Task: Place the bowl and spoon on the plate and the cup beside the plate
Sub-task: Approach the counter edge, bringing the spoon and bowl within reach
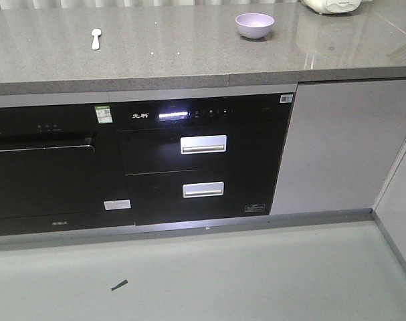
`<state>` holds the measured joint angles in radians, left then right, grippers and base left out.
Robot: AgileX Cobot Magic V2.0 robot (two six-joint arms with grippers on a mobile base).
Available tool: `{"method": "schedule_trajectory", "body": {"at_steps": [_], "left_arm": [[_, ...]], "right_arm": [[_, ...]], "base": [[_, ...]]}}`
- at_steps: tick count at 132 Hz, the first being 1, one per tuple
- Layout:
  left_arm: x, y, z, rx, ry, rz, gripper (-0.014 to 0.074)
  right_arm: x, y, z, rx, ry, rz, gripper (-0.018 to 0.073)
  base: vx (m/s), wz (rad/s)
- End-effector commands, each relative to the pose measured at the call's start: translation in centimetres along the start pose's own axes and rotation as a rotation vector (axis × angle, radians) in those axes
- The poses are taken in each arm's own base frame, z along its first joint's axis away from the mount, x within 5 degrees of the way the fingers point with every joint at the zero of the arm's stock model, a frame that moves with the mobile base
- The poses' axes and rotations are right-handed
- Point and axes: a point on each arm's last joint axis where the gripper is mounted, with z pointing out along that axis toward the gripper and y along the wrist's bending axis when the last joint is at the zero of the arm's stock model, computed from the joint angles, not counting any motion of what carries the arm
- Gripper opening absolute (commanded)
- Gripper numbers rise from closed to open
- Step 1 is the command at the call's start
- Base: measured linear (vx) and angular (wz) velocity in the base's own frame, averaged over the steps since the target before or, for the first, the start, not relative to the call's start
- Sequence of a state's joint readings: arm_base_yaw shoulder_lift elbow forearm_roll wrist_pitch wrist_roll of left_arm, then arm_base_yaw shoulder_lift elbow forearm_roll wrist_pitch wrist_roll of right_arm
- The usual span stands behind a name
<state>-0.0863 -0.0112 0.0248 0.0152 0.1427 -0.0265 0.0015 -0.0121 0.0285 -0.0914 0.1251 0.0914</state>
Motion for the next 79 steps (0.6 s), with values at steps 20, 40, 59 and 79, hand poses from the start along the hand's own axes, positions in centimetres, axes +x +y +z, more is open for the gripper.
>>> {"method": "schedule_trajectory", "body": {"at_steps": [20,40,59,79], "left_arm": [[-0.34,-0.05,-0.07,0.009,-0.074,-0.006,-0.0006],[-0.34,-0.05,-0.07,0.009,-0.074,-0.006,-0.0006],[-0.34,-0.05,-0.07,0.009,-0.074,-0.006,-0.0006],[-0.34,-0.05,-0.07,0.009,-0.074,-0.006,-0.0006]], "right_arm": [[-0.51,0.06,-0.01,-0.006,-0.075,-0.012,-0.0001],[-0.51,0.06,-0.01,-0.006,-0.075,-0.012,-0.0001],[-0.51,0.06,-0.01,-0.006,-0.075,-0.012,-0.0001],[-0.51,0.06,-0.01,-0.006,-0.075,-0.012,-0.0001]], "base": [[0.21,-0.03],[0.21,0.01],[0.20,0.02],[0.20,0.01]]}}
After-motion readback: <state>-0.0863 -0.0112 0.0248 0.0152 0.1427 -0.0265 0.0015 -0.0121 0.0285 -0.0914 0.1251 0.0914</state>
